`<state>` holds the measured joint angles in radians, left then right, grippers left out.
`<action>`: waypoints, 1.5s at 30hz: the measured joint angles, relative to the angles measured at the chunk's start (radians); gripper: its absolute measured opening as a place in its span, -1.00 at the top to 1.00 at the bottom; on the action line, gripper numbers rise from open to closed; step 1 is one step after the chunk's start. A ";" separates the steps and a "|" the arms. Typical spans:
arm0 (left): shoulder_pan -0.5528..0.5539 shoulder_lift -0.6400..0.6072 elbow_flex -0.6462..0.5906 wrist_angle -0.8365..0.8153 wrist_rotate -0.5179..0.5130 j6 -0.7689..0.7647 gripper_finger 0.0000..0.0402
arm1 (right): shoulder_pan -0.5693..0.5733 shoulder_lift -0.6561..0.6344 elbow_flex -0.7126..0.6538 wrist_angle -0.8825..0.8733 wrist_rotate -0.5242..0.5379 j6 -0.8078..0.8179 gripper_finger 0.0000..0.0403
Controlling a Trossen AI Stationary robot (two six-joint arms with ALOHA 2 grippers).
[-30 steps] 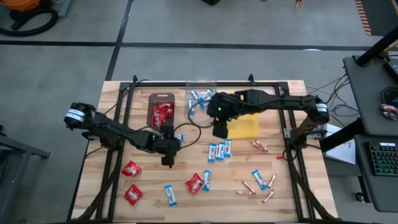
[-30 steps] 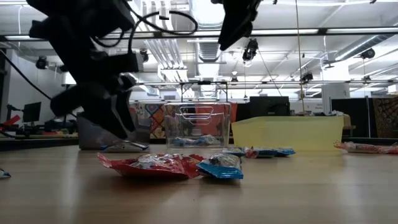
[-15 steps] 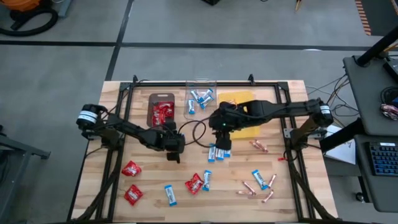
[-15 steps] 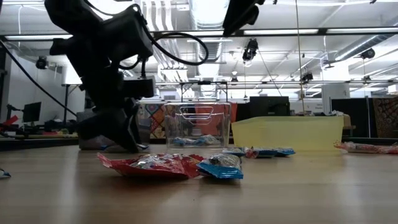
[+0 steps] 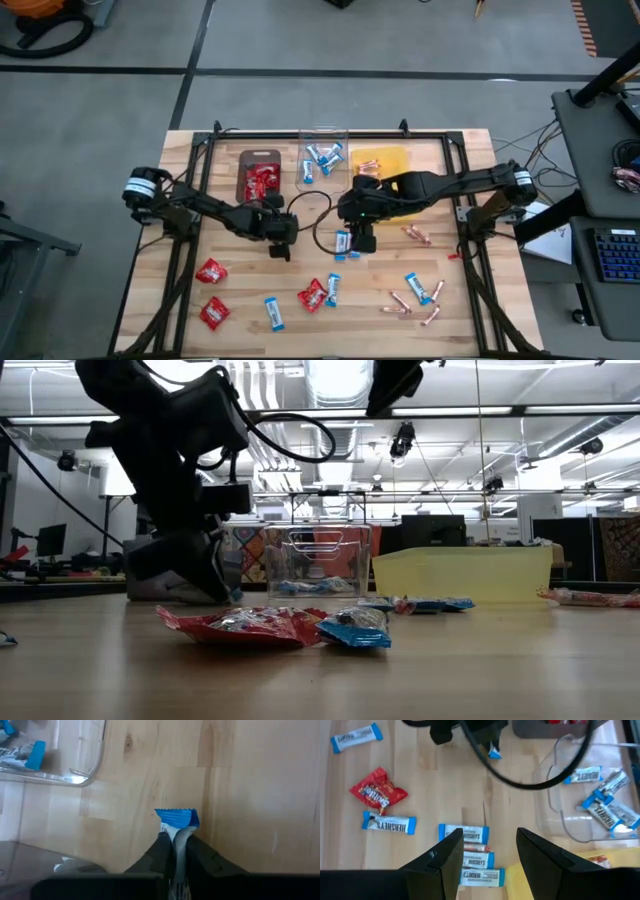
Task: Sort candy
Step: Put the white chocolate into the transparent bin
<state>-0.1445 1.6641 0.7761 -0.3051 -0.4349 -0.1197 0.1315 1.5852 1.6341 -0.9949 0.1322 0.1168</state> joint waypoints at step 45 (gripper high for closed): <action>-0.097 -0.222 -0.017 0.612 0.270 0.128 0.86 | 0.070 0.000 -0.461 0.874 -0.028 -0.212 0.52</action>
<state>-0.2417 1.4422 0.7593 0.3065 -0.1650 0.0086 0.2012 1.5856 1.1732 -0.1210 0.1042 -0.0951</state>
